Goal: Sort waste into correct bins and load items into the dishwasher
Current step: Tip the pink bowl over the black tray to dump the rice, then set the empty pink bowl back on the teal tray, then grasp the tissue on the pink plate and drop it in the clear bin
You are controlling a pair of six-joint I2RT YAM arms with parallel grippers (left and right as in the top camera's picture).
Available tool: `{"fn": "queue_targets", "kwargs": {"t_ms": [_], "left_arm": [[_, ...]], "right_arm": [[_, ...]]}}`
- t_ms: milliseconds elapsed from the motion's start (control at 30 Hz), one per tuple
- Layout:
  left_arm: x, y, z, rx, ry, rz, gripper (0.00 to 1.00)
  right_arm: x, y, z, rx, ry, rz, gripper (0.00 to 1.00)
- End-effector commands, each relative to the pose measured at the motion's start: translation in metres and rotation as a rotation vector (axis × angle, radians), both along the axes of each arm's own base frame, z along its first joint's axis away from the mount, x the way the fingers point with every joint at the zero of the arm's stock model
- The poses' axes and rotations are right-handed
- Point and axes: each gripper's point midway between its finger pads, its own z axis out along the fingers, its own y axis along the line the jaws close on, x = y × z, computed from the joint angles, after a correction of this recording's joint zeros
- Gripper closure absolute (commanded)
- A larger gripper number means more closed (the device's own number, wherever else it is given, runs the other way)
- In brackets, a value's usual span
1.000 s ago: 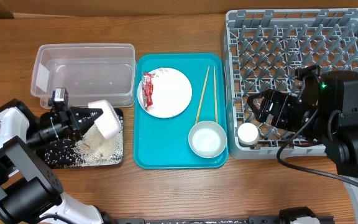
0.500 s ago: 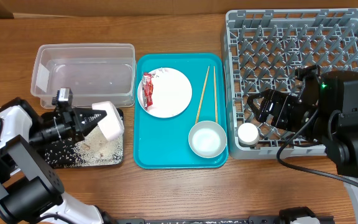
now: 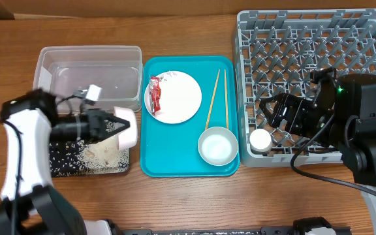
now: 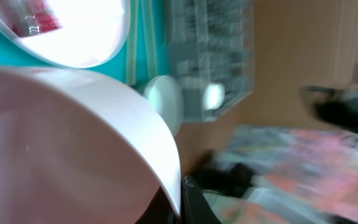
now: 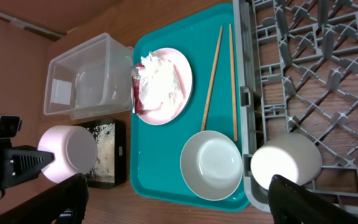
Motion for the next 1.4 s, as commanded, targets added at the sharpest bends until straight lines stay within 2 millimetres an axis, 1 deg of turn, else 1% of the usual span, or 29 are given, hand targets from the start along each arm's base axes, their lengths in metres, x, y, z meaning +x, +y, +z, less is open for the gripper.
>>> {"fn": "queue_targets", "kwargs": {"t_ms": [0,67,133,233,367,433,533,633,700,733,767,800,867,933,967,1000,1067,1167,1200,1267,1333,1367], "left_arm": [[-0.013,-0.007,-0.014,0.281,0.212,0.096,0.96],[-0.014,-0.024,-0.016,0.378,0.204,0.084,0.96],[-0.013,-0.040,-0.024,0.501,0.188,0.077,0.96],[-0.010,-0.058,-0.045,0.735,0.140,0.098,0.96],[-0.012,-0.083,-0.069,0.961,0.078,0.109,0.96],[-0.014,-0.098,-0.082,1.009,0.065,0.091,0.96],[-0.016,-0.120,-0.104,1.036,0.054,0.029,0.96],[-0.016,-0.124,-0.118,1.058,0.086,0.047,0.96],[-0.013,-0.125,-0.118,1.053,0.078,0.052,0.96],[-0.011,-0.125,-0.114,1.052,0.067,0.058,0.91],[-0.008,-0.126,-0.110,1.050,0.058,0.060,0.77],[-0.005,-0.126,-0.104,1.045,0.044,0.060,0.65],[0.002,-0.126,-0.093,1.036,0.014,0.057,0.58],[0.010,-0.126,-0.080,1.031,-0.015,0.063,0.55],[0.015,-0.125,-0.073,1.033,-0.033,0.070,0.51],[0.023,-0.123,-0.065,1.037,-0.057,0.088,0.46],[0.037,-0.121,-0.052,1.034,-0.101,0.122,0.32],[0.069,-0.123,-0.035,1.003,-0.228,0.138,0.19],[0.079,-0.123,-0.032,0.995,-0.265,0.143,0.17],[0.099,-0.119,-0.030,0.981,-0.307,0.172,0.16],[0.119,-0.115,-0.036,0.959,-0.312,0.213,0.12],[0.125,-0.116,-0.041,0.947,-0.316,0.206,0.12]], "right_arm": [[0.002,-0.002,0.001,-0.009,-0.013,-0.006,0.07],[0.002,-0.002,0.001,-0.009,-0.013,-0.007,0.06],[0.002,-0.002,0.001,-0.009,-0.012,-0.006,0.06],[0.002,-0.002,0.001,-0.009,-0.012,-0.006,0.06],[0.001,-0.003,0.001,-0.009,-0.009,-0.006,0.06],[0.000,-0.003,0.000,-0.010,-0.002,-0.006,0.06],[-0.002,-0.003,-0.002,-0.012,0.007,-0.006,0.06],[-0.002,-0.003,-0.002,-0.012,0.010,-0.006,0.06],[-0.002,-0.003,-0.002,-0.012,0.010,-0.006,0.06],[-0.002,-0.003,-0.002,-0.012,0.010,-0.006,0.06],[-0.002,-0.003,-0.002,-0.012,0.010,-0.006,0.06],[-0.002,-0.003,-0.002,-0.012,0.010,-0.006,0.06],[-0.002,-0.003,-0.002,-0.012,0.009,-0.006,0.06],[-0.002,-0.003,-0.002,-0.012,0.009,-0.006,0.06],[-0.002,-0.003,-0.002,-0.012,0.009,-0.006,0.06],[-0.002,-0.003,-0.002,-0.012,0.010,-0.006,0.06],[-0.002,-0.003,-0.002,-0.012,0.010,-0.006,0.06],[-0.002,-0.003,-0.002,-0.012,0.010,-0.006,0.06],[-0.002,-0.003,-0.002,-0.012,0.010,-0.006,0.06],[-0.002,-0.003,-0.003,-0.012,0.011,-0.006,0.06],[-0.003,-0.003,-0.003,-0.012,0.014,-0.006,0.06],[-0.003,-0.003,-0.003,-0.012,0.016,-0.006,0.06]]}}
